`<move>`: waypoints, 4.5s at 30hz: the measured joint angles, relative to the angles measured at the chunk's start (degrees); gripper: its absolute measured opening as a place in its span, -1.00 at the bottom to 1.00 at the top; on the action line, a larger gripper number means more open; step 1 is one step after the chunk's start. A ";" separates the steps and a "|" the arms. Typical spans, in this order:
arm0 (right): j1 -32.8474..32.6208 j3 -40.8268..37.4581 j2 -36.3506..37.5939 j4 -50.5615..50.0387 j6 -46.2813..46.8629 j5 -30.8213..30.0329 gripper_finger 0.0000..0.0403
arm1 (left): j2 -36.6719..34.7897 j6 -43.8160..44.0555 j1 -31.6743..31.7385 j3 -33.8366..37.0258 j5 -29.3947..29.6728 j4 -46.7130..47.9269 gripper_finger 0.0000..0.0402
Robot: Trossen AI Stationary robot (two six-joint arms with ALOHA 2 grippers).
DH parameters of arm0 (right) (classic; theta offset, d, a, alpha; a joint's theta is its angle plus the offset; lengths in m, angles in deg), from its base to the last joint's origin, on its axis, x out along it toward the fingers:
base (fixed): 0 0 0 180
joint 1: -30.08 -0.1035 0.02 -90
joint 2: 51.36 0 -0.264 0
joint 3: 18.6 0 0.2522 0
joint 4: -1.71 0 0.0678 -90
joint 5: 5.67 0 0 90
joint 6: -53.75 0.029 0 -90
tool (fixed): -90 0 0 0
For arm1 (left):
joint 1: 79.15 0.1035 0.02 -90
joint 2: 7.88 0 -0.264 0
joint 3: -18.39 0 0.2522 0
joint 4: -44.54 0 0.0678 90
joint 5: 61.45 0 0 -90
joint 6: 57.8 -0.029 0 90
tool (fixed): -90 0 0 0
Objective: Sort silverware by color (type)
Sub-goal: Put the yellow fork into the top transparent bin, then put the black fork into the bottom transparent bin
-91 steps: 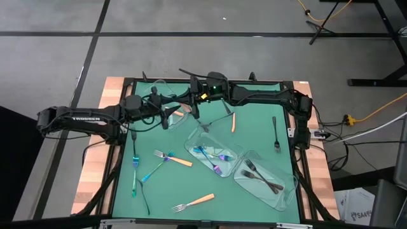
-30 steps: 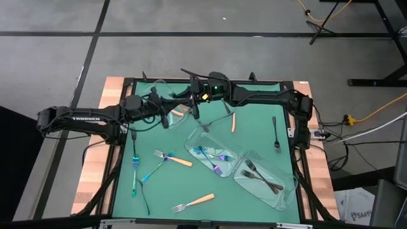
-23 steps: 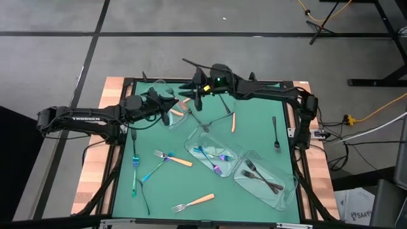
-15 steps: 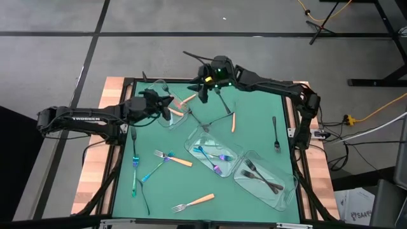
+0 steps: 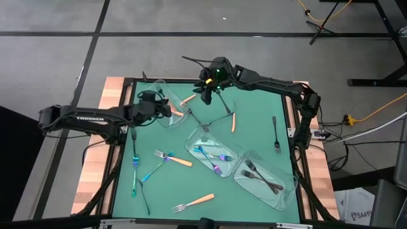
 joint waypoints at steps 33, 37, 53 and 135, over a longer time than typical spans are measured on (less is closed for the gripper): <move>0.00 0.00 -0.04 -0.07 0.02 0.00 -0.36 | 13.54 19.32 6.03 1.82 -5.98 0.19 -0.66; 0.00 0.00 -0.04 -0.09 0.02 0.00 -0.36 | 13.52 19.32 6.03 1.82 -5.99 0.18 -0.62; 0.00 0.02 -0.07 -3.93 0.06 -1.40 -0.36 | 11.95 15.62 5.87 1.82 -6.08 -0.09 -0.63; 9.86 0.10 -18.83 -25.97 7.74 -17.34 -0.36 | -0.16 -9.68 -3.34 1.82 -6.54 -0.84 -0.63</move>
